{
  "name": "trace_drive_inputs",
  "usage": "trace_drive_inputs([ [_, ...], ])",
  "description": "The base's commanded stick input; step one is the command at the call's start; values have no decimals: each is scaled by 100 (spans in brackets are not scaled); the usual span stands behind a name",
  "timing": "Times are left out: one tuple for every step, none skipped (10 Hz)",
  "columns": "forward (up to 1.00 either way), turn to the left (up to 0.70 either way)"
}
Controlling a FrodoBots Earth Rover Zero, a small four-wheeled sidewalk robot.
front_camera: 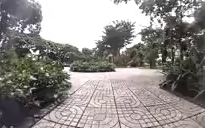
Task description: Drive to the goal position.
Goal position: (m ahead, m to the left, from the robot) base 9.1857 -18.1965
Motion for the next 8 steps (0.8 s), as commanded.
trace_drive_inputs([
  [100, -27],
  [100, -27],
  [100, -16],
  [100, 0],
  [100, 0],
  [100, 0],
  [100, -22],
  [100, -27],
])
